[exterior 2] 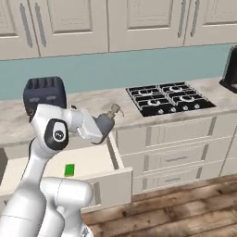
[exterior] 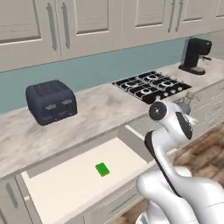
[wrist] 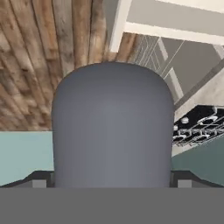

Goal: Restock the sink supplies by placing the sponge and soap dispenser on the counter and next to the sink. Make sure the soap dispenser is upright.

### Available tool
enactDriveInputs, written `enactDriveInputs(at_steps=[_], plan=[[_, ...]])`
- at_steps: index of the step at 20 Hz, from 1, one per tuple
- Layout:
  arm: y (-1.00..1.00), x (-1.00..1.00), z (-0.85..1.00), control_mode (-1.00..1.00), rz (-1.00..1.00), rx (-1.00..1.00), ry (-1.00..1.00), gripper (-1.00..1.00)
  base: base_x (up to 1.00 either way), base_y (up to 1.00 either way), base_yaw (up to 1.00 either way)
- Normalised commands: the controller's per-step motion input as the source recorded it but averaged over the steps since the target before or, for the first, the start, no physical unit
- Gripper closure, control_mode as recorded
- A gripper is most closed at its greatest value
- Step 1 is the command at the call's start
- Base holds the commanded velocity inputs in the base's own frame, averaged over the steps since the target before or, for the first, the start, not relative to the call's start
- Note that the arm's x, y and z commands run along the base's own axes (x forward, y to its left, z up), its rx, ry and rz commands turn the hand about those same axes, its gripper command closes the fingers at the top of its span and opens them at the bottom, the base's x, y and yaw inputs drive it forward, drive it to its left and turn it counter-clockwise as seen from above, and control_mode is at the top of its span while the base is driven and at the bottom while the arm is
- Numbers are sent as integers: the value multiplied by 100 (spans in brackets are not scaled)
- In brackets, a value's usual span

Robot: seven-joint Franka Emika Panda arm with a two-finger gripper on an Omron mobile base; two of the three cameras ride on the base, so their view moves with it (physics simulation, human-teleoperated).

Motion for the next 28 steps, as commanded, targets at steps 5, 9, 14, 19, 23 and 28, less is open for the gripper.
enactDriveInputs(at_steps=[5, 9, 14, 19, 23, 28], plan=[[0, 0, 0, 100, 0, 0, 0, 100, -11, 4, -85], [0, 0, 0, 100, 0, 0, 0, 100, -3, 0, -91], [0, 0, 0, 100, 0, 0, 0, 100, 0, 0, -96], [0, 0, 0, 100, 0, 0, 0, 100, 0, 0, -96], [0, 0, 0, 100, 0, 0, 0, 100, 0, 0, -93], [0, 0, 0, 100, 0, 0, 0, 100, 4, 0, -91]])
